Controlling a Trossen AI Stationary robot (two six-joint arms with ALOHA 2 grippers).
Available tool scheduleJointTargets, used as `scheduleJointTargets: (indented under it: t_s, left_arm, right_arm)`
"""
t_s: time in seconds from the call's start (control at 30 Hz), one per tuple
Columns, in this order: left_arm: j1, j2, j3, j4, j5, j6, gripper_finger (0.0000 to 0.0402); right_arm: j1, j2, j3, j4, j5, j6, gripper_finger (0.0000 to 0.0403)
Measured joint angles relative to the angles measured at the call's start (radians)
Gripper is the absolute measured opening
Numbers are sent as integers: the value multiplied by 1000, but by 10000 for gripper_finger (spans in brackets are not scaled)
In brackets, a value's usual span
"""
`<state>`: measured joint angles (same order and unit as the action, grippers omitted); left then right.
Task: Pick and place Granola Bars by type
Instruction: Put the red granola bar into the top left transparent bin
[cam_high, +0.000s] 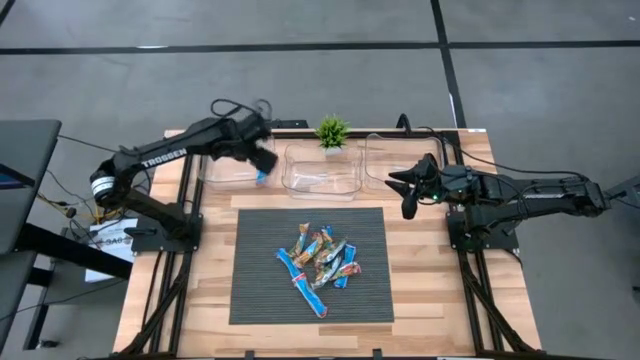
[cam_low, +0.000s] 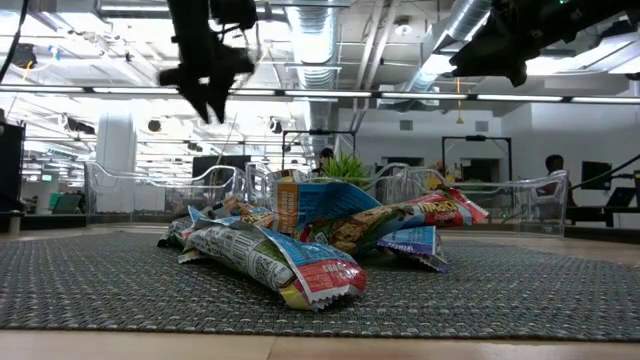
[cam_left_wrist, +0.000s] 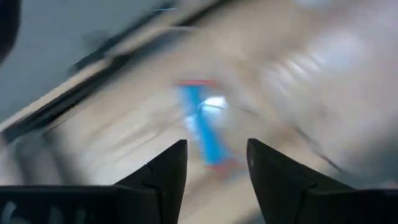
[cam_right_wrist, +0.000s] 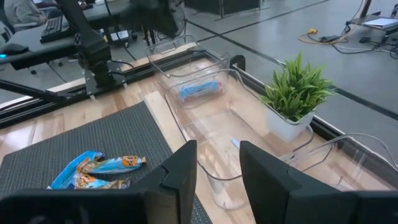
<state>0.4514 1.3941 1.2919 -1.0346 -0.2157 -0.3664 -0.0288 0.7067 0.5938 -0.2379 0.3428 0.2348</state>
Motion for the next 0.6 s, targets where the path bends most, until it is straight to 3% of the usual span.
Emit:
scheduleJointTargets:
  t_s: [0.13, 0.2, 0.33, 0.47, 0.6]
  left_arm:
    - [-143, 0, 0, 22, 346, 228, 158]
    - [-226, 0, 0, 56, 431, 249, 158]
    - [-398, 0, 0, 116, 431, 335, 158]
    - [-536, 26, 1, 112, 334, 444, 157]
    - [-604, 76, 3, 128, 307, 431, 157]
  right_arm:
    - [0, 0, 0, -1, 0, 0, 113]
    - [0, 0, 0, -6, 0, 0, 113]
    - [3, 0, 0, -25, -24, -16, 113]
    - [33, 2, 0, -24, -187, -149, 113]
    - [84, 20, 8, -43, -295, -96, 113]
